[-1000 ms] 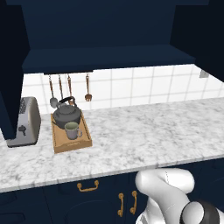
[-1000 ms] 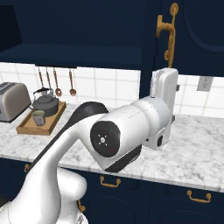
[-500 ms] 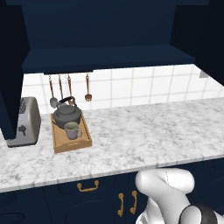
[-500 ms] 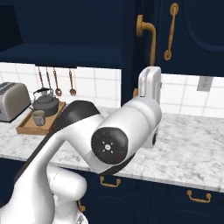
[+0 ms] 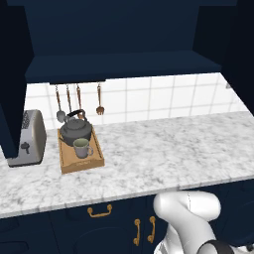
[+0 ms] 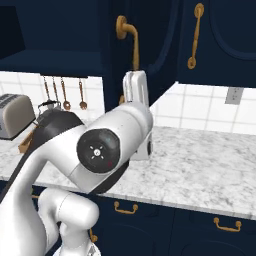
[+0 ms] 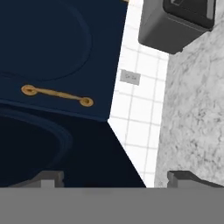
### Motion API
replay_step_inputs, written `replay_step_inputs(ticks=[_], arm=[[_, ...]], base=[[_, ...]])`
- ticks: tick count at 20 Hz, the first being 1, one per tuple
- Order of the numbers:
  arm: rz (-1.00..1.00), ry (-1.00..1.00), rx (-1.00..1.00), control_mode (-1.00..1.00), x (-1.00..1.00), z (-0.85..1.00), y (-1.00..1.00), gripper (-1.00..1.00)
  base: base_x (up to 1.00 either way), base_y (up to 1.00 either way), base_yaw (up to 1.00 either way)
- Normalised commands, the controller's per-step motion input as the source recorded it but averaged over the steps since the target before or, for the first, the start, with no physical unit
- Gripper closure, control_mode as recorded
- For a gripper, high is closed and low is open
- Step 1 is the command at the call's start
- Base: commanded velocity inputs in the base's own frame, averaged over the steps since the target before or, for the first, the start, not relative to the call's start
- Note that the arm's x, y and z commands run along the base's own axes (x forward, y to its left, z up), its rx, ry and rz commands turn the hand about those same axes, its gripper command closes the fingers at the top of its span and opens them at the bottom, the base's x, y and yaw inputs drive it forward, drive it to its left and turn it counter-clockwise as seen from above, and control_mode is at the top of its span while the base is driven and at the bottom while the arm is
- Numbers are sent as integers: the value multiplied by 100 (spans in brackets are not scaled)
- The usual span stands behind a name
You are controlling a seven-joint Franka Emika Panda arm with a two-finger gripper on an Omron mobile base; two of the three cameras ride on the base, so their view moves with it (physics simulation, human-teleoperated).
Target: Pick the kettle from the counter and place it on the tray. Then pick the mug from the cabinet and place it on the tray. Then close the cabinet doors.
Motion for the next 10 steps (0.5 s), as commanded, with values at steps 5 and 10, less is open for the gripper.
replay_step_inputs(ticks=[5, 10], arm=[[16, 9, -1, -100, 56, -4, 81, -100], [17, 4, 0, -100, 62, -9, 78, -100]], base=[[0, 0, 0], [0, 0, 0]])
